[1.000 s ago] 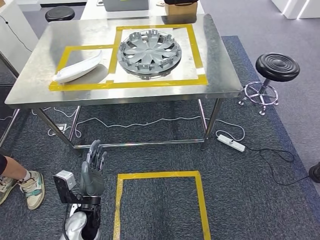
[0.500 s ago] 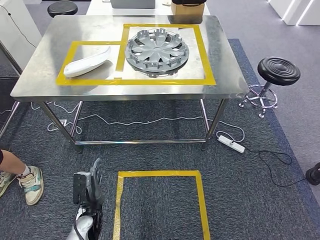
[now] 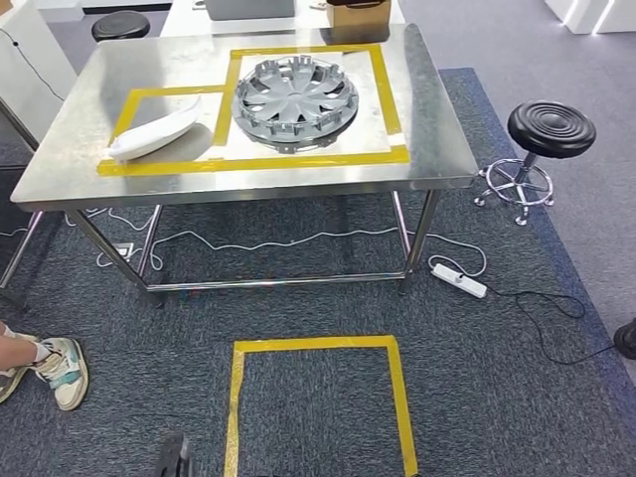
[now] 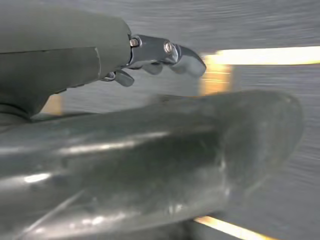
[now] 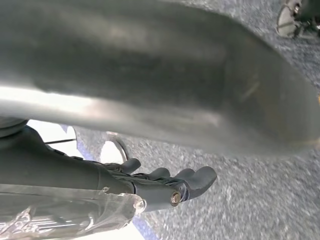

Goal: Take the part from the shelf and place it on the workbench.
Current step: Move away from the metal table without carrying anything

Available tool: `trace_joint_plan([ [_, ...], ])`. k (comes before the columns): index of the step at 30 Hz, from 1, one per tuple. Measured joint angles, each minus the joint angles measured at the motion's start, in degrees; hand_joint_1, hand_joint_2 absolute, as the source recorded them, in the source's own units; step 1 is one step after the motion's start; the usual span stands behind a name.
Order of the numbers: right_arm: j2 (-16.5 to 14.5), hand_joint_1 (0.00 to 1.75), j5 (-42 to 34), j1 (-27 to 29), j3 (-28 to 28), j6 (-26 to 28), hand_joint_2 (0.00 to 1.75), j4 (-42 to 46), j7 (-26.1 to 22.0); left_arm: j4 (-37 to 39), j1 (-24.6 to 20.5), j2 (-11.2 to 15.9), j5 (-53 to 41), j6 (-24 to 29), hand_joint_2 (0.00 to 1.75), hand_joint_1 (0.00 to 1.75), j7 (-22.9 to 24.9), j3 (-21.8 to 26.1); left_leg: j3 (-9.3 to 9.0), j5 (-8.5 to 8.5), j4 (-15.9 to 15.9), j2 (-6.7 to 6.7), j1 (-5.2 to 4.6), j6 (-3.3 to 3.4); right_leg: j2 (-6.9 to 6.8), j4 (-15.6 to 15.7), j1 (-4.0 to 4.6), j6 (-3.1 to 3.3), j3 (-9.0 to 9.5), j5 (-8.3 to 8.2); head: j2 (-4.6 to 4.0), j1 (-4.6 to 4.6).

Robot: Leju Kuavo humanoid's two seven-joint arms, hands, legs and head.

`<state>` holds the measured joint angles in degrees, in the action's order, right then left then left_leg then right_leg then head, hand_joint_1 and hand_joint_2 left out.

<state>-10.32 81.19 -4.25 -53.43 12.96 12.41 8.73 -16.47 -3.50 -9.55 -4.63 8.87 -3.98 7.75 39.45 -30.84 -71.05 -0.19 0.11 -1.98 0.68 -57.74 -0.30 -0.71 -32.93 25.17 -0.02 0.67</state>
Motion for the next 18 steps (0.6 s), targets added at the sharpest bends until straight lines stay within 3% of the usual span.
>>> trace_joint_plan([
  [3,0.0,0.00,0.5,-0.1,-0.1,-0.3,0.00,0.0,0.5,1.7,0.6,0.2,-2.5,1.1,0.00,0.00,7.2,-0.2,-5.52,4.97,10.9,0.04,-0.01,0.52,-0.02,-0.2,0.25,-0.42,-0.08,0.06,0.00,-0.03],
  [4,0.0,0.00,0.5,-0.2,-0.1,-0.3,0.00,0.0,0.6,2.1,0.6,0.3,-2.9,1.3,0.00,0.00,8.1,-0.3,-6.60,5.51,13.2,0.04,-0.03,0.70,-0.08,-0.3,0.38,-0.70,-0.21,0.07,0.00,0.02],
  [6,0.0,0.00,0.6,-0.3,-0.2,-0.2,0.00,0.0,0.6,2.7,0.6,0.4,-3.2,1.6,0.00,0.00,9.6,-0.4,-6.96,5.48,14.4,-0.01,-0.10,1.21,-0.16,-0.2,0.45,-1.31,-0.36,0.01,0.00,0.06],
  [8,0.0,0.00,0.5,-0.3,-0.2,0.4,0.87,0.0,0.5,3.1,0.7,0.4,-3.4,2.0,0.00,0.00,11.5,-0.4,-6.94,5.71,14.6,0.00,-0.03,1.88,-0.24,-0.7,0.31,-1.98,-0.65,0.51,0.00,0.16],
  [10,0.0,0.00,0.3,-0.3,-0.3,1.4,1.75,0.0,-0.3,3.4,0.8,0.4,-3.6,2.6,0.00,0.00,13.1,-0.4,-6.94,5.96,14.7,0.06,0.11,2.43,-0.28,-5.0,0.24,-2.55,-2.55,3.30,0.00,0.45],
  [12,0.0,0.00,0.3,-0.3,-0.3,1.6,1.75,0.0,-2.6,3.6,0.8,0.4,-3.7,2.9,0.00,0.00,13.7,-0.4,-6.86,6.01,14.7,0.09,0.06,2.66,-0.28,-12.8,0.22,-2.88,-5.89,7.11,0.00,0.66],
  [13,0.0,0.00,0.3,-0.2,-0.3,0.8,1.75,0.0,-4.5,3.7,0.9,0.4,-3.7,2.9,0.00,0.00,13.6,-0.4,-6.85,6.01,14.7,0.10,0.03,2.70,-0.29,-15.7,0.21,-2.96,-7.12,8.08,0.00,0.67],
  [14,0.0,0.00,0.2,-0.1,-0.3,-0.7,1.75,0.0,-6.3,3.7,0.9,0.4,-3.8,2.9,0.00,0.00,13.4,-0.4,-6.86,6.02,14.7,0.09,0.02,2.71,-0.29,-16.6,0.20,-3.00,-7.43,7.99,0.00,0.72],
  [15,0.0,0.00,-0.1,-0.1,-0.3,-2.5,1.31,0.0,-7.7,3.8,1.0,0.4,-4.0,2.8,0.00,0.00,13.1,-0.4,-6.89,6.02,14.7,0.08,0.03,2.70,-0.29,-15.3,0.18,-3.00,-6.64,6.87,0.01,0.72],
  [18,0.0,0.00,-2.7,-0.3,-1.0,-7.2,0.00,0.0,-7.9,3.8,1.0,0.5,-4.8,2.4,0.00,0.00,12.7,-0.4,-6.98,6.01,14.6,-0.05,-0.07,2.31,-0.26,-4.0,0.02,-2.78,-0.66,2.15,0.01,0.73],
])
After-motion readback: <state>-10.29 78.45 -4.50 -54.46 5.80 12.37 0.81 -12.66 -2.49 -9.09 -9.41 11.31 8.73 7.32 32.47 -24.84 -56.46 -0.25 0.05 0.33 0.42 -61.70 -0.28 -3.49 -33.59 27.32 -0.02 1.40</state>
